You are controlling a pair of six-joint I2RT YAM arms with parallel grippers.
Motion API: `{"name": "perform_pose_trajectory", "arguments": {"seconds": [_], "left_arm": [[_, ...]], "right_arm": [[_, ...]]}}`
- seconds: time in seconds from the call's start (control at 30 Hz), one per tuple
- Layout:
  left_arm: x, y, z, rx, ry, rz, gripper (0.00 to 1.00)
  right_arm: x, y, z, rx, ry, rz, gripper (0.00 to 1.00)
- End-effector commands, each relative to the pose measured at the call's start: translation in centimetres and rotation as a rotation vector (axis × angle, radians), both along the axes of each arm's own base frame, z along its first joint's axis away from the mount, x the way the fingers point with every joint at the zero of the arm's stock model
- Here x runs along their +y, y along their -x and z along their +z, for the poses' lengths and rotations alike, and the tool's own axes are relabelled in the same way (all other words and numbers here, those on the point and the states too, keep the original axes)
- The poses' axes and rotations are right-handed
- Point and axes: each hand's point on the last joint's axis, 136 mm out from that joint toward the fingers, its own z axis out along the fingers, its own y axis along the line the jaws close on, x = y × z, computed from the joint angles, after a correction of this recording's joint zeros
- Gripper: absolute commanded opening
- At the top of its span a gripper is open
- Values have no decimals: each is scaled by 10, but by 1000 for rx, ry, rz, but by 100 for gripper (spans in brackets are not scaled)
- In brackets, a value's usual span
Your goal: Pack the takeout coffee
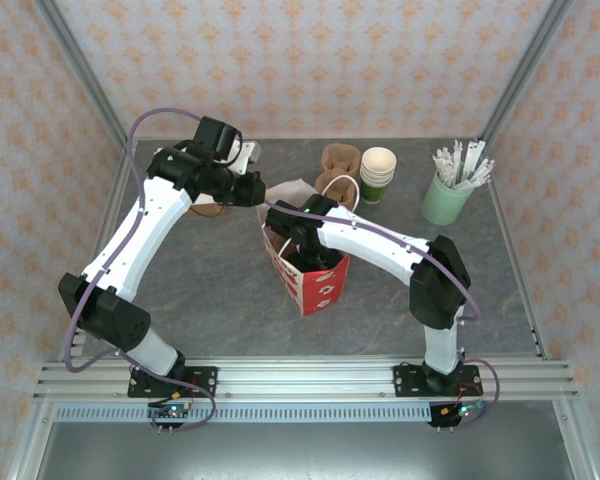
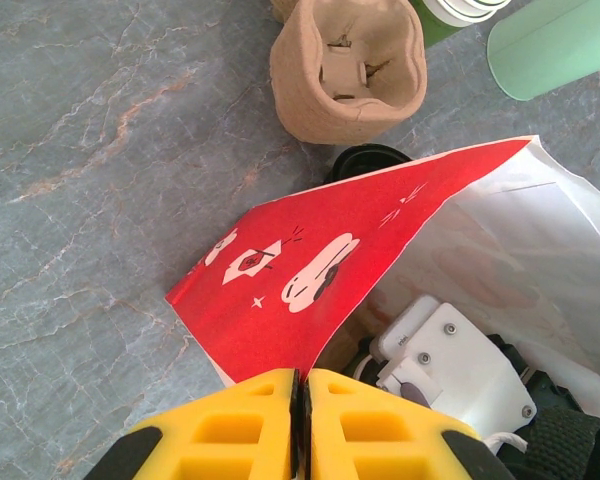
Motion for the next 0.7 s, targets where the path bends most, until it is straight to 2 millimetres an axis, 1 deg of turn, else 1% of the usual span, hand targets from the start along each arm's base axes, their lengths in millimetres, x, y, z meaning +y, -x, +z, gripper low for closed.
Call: {"name": "perform_pose_trajectory", "arguments": {"seconds": [0.0, 0.3, 0.67], "left_arm": [[3, 7, 7, -22, -14, 2, 12], [3, 7, 6, -20, -16, 3, 12], [3, 7, 5, -19, -21, 2, 12]], "right_arm": [[-15, 6, -31, 58, 89, 9, 70], [-19, 12, -43, 94, 114, 18, 70], [-16, 6, -35, 61, 95, 26, 70]]}}
